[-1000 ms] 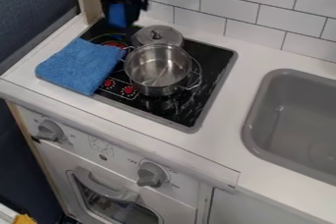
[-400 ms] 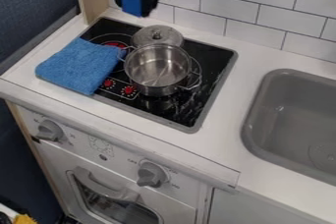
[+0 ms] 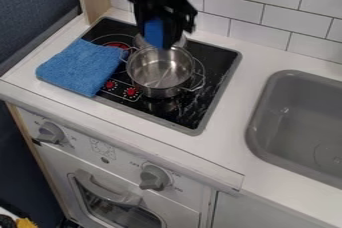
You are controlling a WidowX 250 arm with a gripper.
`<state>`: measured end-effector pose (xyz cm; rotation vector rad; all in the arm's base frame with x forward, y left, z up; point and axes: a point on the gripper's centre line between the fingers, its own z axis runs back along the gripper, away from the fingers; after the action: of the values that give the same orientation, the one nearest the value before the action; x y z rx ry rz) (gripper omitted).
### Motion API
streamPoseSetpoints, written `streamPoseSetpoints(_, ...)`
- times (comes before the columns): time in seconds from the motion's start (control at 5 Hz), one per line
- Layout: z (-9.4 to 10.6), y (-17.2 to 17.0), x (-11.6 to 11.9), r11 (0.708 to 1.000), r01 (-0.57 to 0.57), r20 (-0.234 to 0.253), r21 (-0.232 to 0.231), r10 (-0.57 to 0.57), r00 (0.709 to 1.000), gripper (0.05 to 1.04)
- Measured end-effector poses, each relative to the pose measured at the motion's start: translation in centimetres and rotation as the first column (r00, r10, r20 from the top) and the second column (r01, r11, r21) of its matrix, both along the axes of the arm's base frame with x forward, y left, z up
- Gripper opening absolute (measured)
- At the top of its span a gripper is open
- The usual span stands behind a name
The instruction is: Put the blue object inside the silver pot on the stove
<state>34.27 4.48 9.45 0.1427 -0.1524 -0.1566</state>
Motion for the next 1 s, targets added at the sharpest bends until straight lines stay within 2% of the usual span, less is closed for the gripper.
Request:
streamPoseSetpoints(0.2, -2.1, 0.3, 0.1, 1.000, 0.016, -0.044, 0.010, -0.015, 0.999, 0.616)
streamPoseSetpoints(0.4, -3.5, 0.5, 0.4, 0.999, 0.020, -0.063, -0.025, -0.022, 0.998, 0.616)
streamPoseSetpoints(0.6, -5.5, 0.2, 0.6, 0.996, 0.042, -0.090, -0.080, -0.049, 0.995, 0.616)
streamPoseSetpoints(0.8, -6.1, 0.2, 0.7, 0.995, 0.050, -0.097, -0.083, -0.058, 0.994, 0.616)
streamPoseSetpoints(1.0, -6.3, 0.5, 0.7, 0.997, 0.035, -0.105, -0.069, -0.042, 0.994, 0.686)
